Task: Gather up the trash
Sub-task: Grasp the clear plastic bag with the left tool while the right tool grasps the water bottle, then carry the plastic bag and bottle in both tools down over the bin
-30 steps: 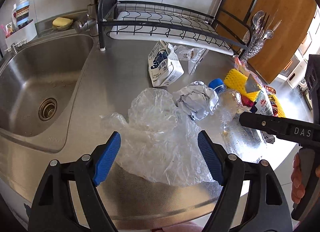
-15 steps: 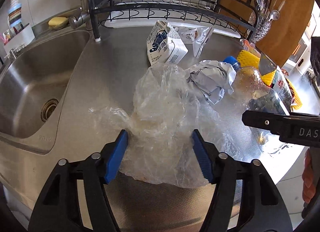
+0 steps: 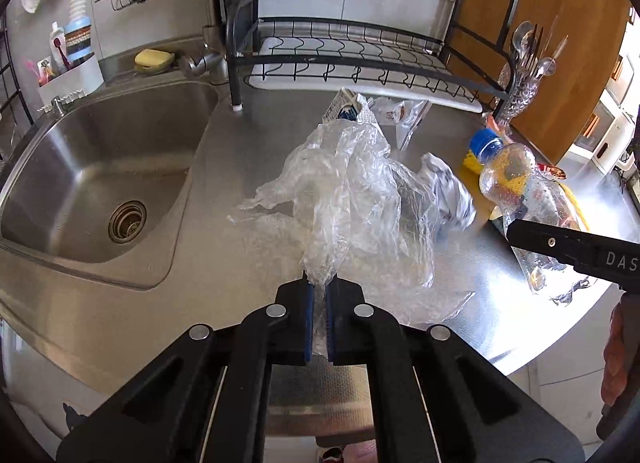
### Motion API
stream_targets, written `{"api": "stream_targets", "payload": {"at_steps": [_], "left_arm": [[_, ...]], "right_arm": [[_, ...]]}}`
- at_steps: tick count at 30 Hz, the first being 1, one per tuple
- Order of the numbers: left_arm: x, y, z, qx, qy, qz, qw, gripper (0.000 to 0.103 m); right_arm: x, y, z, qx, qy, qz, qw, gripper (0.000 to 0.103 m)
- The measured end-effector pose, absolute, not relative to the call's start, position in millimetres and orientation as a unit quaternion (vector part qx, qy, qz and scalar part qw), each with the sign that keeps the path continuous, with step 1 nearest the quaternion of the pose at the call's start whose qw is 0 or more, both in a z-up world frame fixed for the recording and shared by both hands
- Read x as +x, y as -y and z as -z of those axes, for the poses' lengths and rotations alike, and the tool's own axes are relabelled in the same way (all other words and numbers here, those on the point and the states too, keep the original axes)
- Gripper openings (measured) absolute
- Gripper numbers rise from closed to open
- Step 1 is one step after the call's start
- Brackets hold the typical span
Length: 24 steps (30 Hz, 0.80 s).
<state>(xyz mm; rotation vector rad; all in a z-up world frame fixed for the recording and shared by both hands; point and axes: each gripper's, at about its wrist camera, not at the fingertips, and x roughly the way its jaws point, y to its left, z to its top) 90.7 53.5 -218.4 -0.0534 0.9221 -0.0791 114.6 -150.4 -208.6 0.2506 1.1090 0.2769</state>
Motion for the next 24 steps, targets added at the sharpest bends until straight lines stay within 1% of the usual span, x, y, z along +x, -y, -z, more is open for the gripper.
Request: {"api": "stream_targets", "payload": {"at_steps": [6,13,18,21,24], "left_arm": [[50,-47,189,-0.031,-0.433,0.051,0.899,0.003],[-10,-35,187,-0.033,-0.441,0.069,0.894,0.003],[-57,-34,210,-0.041,-0.468,0.083,0.879,0.003],[-81,-35,236,-0.04,-0.493,0.086,0.865,0.003],[-99,-37,267,-0.049,-0.523,0.085,0.847,0.003]], "right_arm": [[77,155,181,0.121,-0.501,-0.139,0.846,0.062],[16,162,172,0.126,-0.496,-0.141,0.848,0.062],[-34,170,182,0.135,-0.507,-0.142,0.84,0.062],[-61,170,194,0.133,-0.524,-0.146,0.829,0.062],[-85,167,219,0.123,-0.552,-0.149,0.811,0.063]]}}
